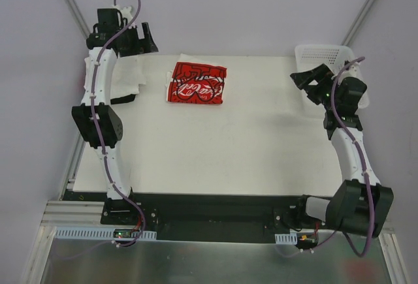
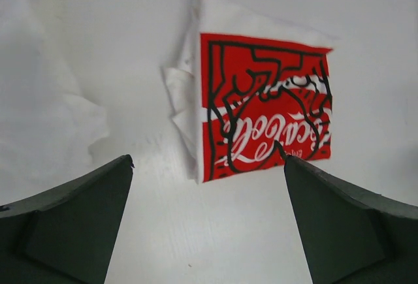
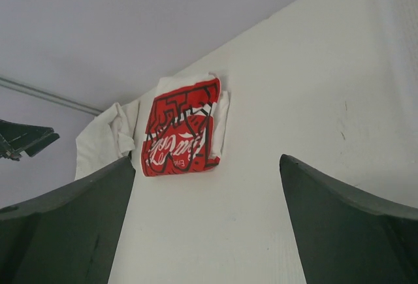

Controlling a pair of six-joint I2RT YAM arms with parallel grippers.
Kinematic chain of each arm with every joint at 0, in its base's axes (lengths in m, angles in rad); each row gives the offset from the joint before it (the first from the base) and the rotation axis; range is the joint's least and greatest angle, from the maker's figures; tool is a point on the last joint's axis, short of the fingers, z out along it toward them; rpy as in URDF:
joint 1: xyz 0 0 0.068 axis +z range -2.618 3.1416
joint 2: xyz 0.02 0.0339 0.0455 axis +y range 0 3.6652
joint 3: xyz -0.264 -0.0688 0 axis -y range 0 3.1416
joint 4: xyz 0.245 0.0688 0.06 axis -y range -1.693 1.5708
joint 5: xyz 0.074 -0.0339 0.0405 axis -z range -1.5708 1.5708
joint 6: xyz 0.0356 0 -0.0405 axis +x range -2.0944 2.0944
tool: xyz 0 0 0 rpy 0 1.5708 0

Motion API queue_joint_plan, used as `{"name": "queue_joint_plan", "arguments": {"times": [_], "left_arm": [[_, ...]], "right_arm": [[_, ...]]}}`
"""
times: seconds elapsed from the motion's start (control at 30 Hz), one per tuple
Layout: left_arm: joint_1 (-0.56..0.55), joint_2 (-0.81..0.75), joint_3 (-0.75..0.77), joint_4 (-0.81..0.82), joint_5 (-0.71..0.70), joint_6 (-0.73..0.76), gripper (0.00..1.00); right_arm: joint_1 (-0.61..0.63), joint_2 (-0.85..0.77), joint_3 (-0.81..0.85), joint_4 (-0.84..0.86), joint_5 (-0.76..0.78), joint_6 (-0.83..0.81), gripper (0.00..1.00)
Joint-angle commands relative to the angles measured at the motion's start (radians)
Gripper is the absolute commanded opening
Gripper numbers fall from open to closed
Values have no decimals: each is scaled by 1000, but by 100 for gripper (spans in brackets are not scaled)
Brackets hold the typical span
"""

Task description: Fold and stack the t-shirts

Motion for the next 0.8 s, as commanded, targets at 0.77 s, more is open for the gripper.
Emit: {"name": "queue_joint_plan", "arguments": {"times": [0.77], "left_arm": [[-4,253,-121,30,388,-5,99]], "right_arm": [[268,672,487,-189,-32,-183,96]]}}
